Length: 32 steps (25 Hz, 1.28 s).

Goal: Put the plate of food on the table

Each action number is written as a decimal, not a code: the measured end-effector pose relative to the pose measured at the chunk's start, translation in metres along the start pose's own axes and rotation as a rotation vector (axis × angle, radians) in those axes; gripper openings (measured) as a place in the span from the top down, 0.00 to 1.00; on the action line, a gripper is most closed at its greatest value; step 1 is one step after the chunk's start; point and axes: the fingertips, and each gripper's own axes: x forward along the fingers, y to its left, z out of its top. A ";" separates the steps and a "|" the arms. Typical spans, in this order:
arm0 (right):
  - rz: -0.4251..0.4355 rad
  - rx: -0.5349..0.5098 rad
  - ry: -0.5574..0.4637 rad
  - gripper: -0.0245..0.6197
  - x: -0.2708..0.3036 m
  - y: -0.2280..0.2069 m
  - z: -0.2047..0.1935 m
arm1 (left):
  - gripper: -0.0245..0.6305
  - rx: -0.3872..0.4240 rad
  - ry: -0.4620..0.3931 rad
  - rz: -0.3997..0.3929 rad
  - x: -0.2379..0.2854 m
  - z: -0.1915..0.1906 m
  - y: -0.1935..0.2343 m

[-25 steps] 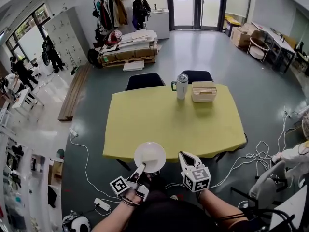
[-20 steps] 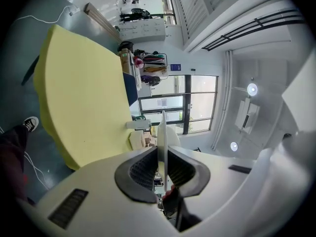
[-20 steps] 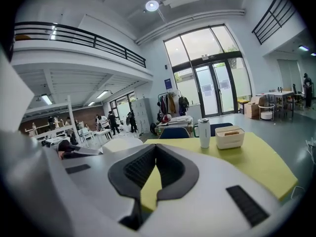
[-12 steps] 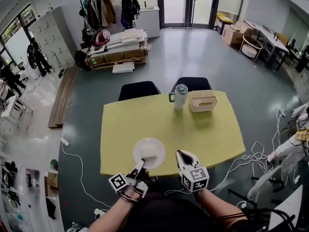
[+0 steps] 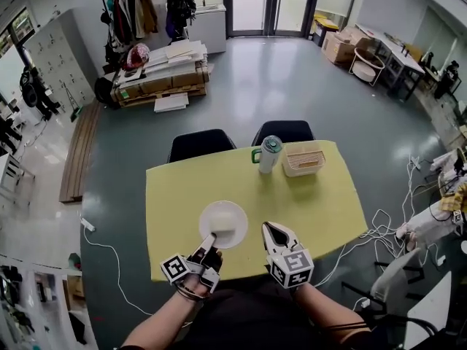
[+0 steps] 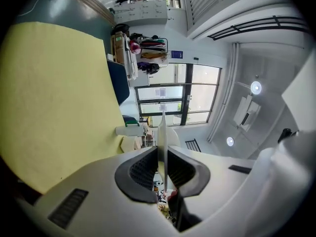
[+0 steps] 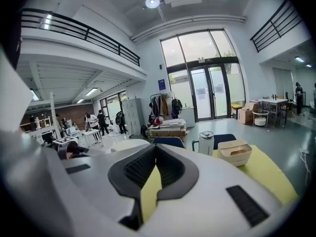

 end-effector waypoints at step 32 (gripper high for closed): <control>0.043 0.013 -0.038 0.94 0.076 -0.078 0.041 | 0.90 0.003 -0.070 0.115 0.139 0.079 0.133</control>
